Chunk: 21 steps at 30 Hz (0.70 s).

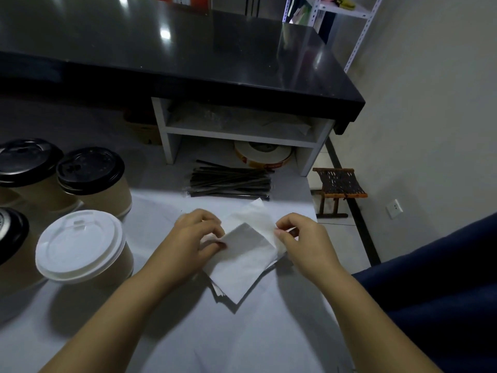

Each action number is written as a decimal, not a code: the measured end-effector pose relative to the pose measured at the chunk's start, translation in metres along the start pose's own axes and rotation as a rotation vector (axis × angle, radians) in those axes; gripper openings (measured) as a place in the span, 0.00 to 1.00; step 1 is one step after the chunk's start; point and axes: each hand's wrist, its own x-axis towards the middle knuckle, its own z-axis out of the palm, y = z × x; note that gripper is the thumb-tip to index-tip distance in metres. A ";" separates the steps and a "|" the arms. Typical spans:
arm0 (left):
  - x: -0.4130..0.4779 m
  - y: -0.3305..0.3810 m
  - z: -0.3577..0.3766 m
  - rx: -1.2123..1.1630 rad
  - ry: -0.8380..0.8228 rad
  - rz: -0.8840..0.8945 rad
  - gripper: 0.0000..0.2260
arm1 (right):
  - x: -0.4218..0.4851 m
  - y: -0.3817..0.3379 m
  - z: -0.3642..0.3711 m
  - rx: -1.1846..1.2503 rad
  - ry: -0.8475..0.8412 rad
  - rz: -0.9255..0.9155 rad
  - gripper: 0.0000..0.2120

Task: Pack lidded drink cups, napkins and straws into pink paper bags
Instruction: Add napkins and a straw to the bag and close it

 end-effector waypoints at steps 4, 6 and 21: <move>0.008 0.002 -0.001 0.034 0.025 0.018 0.04 | 0.004 -0.007 -0.006 0.155 -0.136 -0.031 0.06; 0.014 0.002 -0.003 -0.005 0.005 0.002 0.08 | 0.010 -0.009 -0.007 0.182 -0.171 -0.023 0.05; 0.023 -0.012 -0.005 -0.030 -0.010 -0.200 0.20 | 0.106 -0.016 0.024 -0.695 -0.134 -0.359 0.21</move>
